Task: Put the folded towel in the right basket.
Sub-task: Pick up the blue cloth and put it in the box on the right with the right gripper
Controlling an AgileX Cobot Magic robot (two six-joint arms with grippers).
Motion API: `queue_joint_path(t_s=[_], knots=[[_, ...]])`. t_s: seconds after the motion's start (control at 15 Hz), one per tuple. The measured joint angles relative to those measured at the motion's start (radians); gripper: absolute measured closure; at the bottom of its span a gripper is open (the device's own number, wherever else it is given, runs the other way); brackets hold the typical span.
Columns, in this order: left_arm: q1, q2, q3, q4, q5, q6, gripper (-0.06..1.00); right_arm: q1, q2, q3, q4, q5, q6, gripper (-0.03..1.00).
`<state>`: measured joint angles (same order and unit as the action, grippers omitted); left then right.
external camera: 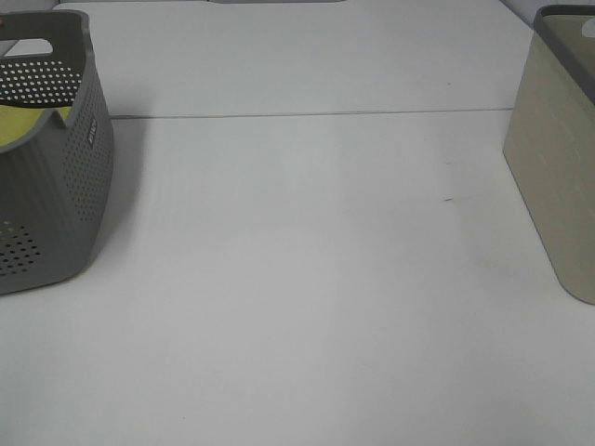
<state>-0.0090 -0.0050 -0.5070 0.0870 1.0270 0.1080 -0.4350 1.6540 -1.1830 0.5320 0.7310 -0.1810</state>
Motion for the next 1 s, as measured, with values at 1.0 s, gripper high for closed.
queue_joint_path(t_s=[1.0], knots=[[0.000, 0.000, 0.000, 0.000, 0.000, 0.000, -0.04, 0.000, 0.000, 0.000, -0.010, 0.018, -0.009, 0.45]])
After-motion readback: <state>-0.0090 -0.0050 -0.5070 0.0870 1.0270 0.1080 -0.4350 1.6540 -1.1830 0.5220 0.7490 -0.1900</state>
